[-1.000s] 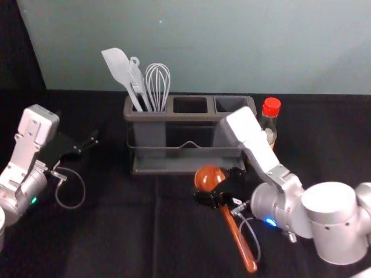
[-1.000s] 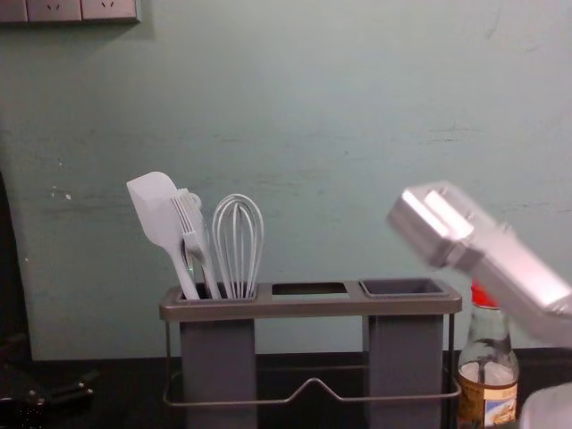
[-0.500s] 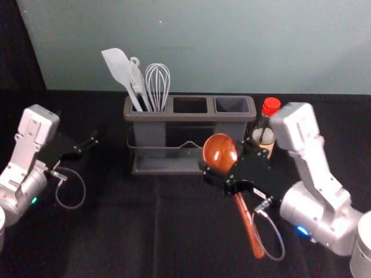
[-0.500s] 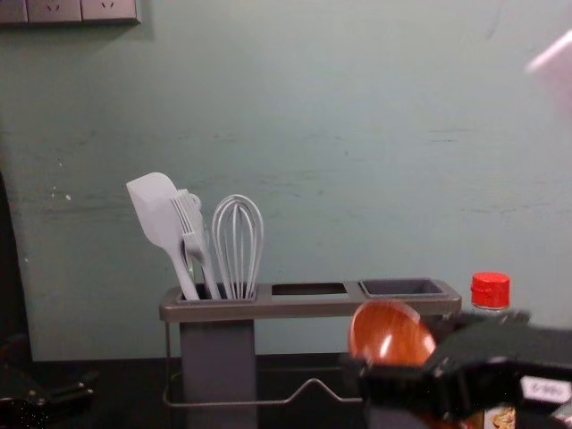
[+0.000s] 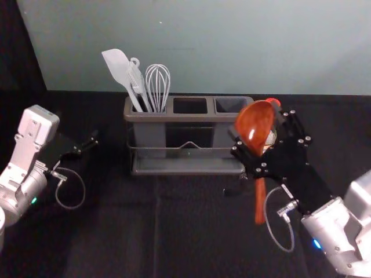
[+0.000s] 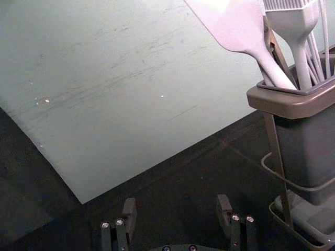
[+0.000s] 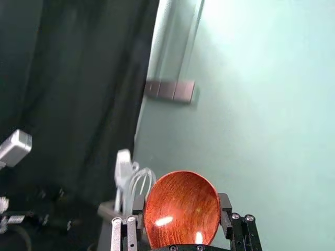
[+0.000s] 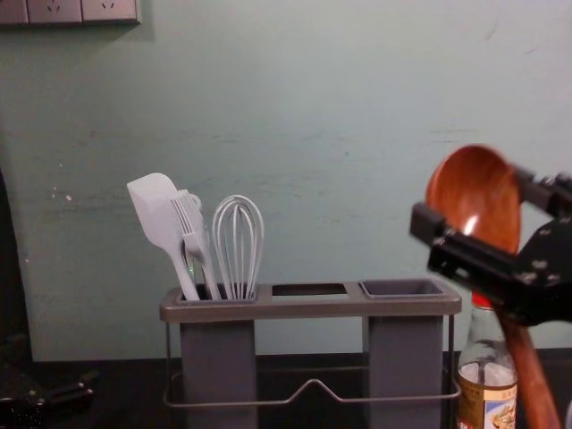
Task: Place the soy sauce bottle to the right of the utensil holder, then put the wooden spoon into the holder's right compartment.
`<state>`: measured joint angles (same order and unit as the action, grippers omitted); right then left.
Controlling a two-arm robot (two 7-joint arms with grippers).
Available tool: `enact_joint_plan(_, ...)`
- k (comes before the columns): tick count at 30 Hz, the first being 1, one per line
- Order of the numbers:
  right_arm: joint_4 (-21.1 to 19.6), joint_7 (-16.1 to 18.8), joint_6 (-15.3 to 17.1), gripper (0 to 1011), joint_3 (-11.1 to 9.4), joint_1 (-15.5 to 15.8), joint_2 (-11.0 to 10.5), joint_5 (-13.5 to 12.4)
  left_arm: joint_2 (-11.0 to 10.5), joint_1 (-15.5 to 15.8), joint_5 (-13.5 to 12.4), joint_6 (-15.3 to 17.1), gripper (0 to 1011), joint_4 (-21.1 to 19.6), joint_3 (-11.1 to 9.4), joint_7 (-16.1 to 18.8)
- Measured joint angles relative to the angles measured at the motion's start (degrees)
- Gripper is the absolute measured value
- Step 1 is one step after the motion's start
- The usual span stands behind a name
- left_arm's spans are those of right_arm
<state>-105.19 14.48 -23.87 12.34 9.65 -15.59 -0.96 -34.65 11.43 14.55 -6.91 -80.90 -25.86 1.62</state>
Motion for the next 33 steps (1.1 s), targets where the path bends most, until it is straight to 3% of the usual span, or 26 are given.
enact_joint_plan(1, 0.8, -0.4, -3.1, 838, -0.2, 0.1, 0.4, 0.4, 0.0, 0.0, 0.0, 0.0, 1005, 0.0, 0.0, 0.0)
enact_joint_plan(6, 2.4, -0.7, -8.0, 838, -1.0, 0.5, 1.5, 1.3, 0.0, 0.0, 0.0, 0.0, 1005, 0.0, 0.0, 0.0)
enact_joint_plan(30, 2.7, -0.7, -8.6, 838, -1.0, 0.5, 1.7, 1.5, 0.0, 0.0, 0.0, 0.0, 1005, 0.0, 0.0, 0.0)
enact_joint_plan(33, 2.5, -0.1, -8.2, 838, -1.2, 0.5, 1.6, 0.5, 0.0, 0.0, 0.0, 0.0, 1005, 0.0, 0.0, 0.0)
